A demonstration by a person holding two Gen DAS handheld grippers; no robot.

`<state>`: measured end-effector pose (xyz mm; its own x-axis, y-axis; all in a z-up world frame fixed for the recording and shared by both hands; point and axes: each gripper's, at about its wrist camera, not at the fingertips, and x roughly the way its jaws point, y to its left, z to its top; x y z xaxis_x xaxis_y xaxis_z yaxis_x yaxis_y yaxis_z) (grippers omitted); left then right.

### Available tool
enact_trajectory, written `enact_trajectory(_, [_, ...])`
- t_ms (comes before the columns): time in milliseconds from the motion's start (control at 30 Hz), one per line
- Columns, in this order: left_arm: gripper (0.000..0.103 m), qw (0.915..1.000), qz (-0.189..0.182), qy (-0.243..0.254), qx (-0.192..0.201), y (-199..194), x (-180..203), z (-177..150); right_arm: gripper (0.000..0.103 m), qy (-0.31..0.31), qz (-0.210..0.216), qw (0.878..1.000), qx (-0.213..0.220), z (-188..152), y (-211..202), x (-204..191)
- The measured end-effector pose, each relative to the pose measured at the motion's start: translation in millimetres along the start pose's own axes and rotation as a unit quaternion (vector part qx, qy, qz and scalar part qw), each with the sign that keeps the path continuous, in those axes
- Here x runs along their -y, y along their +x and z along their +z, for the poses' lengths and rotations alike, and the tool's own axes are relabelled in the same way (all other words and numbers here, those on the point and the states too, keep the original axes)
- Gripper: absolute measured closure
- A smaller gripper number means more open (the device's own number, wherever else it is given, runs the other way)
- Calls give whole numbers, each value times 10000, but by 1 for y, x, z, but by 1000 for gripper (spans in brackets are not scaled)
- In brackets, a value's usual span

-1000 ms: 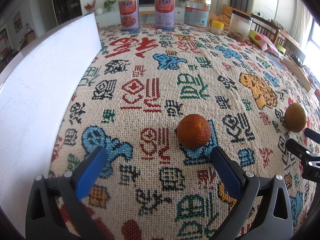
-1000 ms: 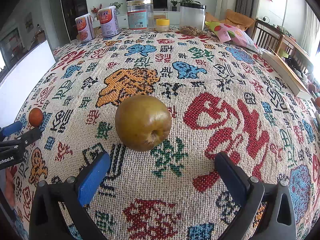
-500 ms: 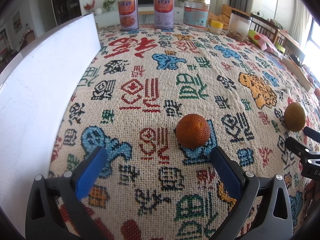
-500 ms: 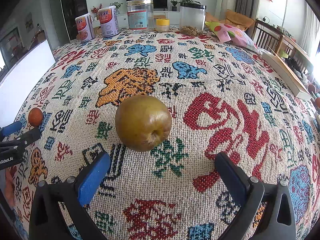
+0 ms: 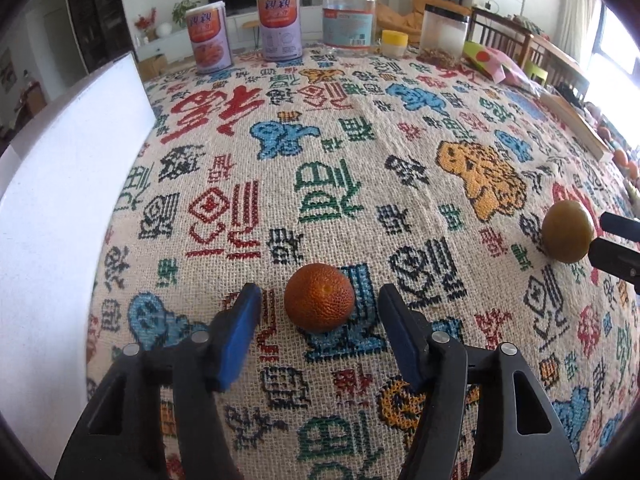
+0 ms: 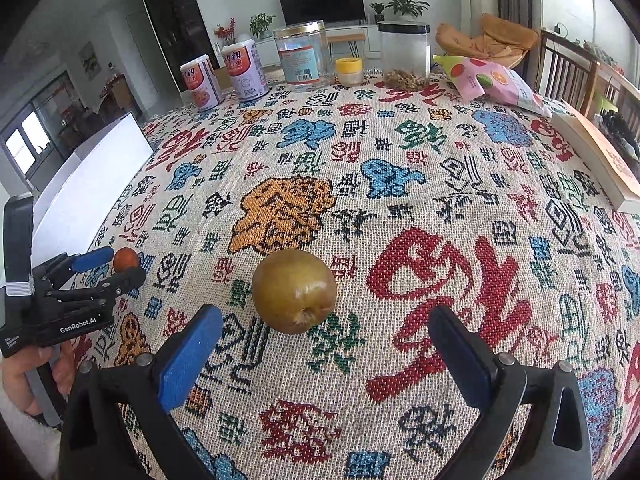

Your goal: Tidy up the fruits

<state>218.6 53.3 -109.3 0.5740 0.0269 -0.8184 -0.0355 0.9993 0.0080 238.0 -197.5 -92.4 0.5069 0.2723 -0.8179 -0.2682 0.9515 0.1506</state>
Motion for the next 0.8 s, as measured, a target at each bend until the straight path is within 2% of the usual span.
enact_trajectory(67, [60,10000,-66,-43,34,-2,-2,-1,7,-93,58,9998,-149,6,10,-8])
enact_trajectory(100, [73,10000,-66,-56,44,-3,-4,-1,10,-131,63,9997,-207,9,16,-12])
enact_trajectory(200, [74,9996,-177,-206,-12,-7,-11,-2,28,90,26,9990,-438,14,36,-14])
enact_trajectory(233, [74,9993,-229,-283,-17,-10,-13,-3,51,246,45,9981,-559,15,42,-12])
enact_trajectory(267, [74,9988,-304,-389,-9,-17,-16,-5,54,375,-3,9982,-459,15,39,-9])
enact_trajectory(367, [75,9947,-680,-767,101,-47,-25,-11,55,724,230,9962,-418,14,25,-4])
enact_trajectory(467, [75,9852,-1241,-1164,225,-91,-32,-24,55,518,302,9973,-427,11,6,-21])
enact_trajectory(600, [75,9688,-1803,-1606,563,-166,-61,-40,55,83,867,9944,-605,11,-18,-73])
enact_trajectory(700, [75,9584,-1817,-1967,986,-224,-109,-40,55,-534,1382,9868,-646,15,-38,-140])
enact_trajectory(800, [75,9558,-1436,-2232,1265,-266,-165,-37,55,-1102,2036,9707,-642,18,-59,-214])
